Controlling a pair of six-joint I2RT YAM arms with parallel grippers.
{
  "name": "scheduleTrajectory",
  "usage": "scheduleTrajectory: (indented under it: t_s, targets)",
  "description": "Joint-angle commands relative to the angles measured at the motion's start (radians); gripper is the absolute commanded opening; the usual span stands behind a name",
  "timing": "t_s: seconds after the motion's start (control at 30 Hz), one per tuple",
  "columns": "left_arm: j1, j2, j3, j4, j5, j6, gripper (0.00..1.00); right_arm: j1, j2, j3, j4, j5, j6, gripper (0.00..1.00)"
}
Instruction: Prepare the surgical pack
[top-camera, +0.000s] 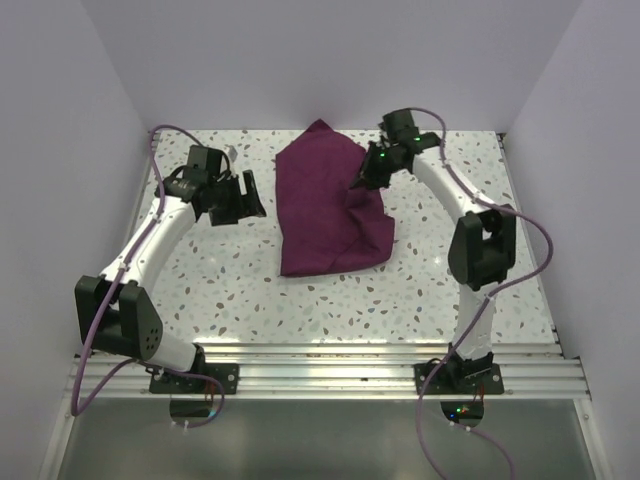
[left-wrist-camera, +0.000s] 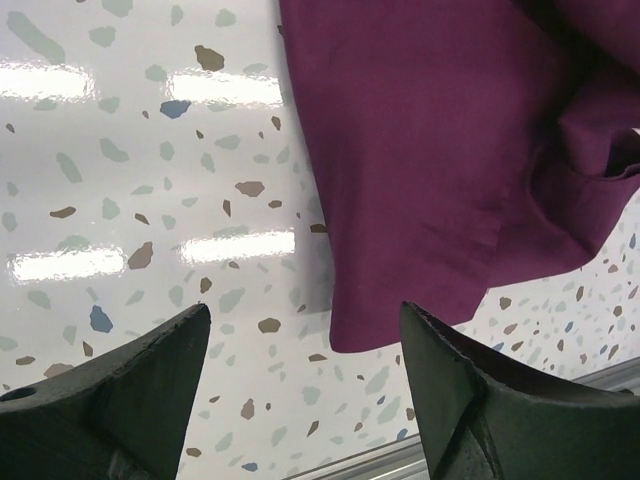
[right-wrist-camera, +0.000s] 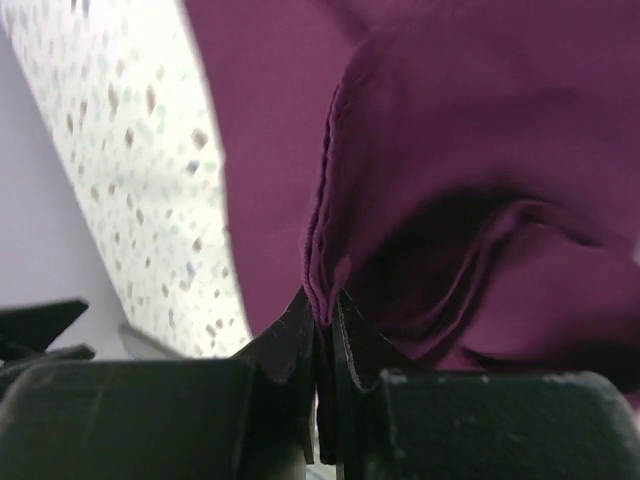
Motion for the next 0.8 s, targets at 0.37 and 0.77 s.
scheduleTrajectory:
  t_s: [0.37,0.77]
  targets:
    - [0.007,0.039,0.043,0.02,0.081,0.013,0.8,-0.467,-0.173,-0.271,0.028,0.342,-0.188,0.0]
    - [-0.111,0.068,0.064,0.069,0.182,0.057,0.74,-0.602,-0.118,-0.366,-0.023,0.473,-0.218,0.09]
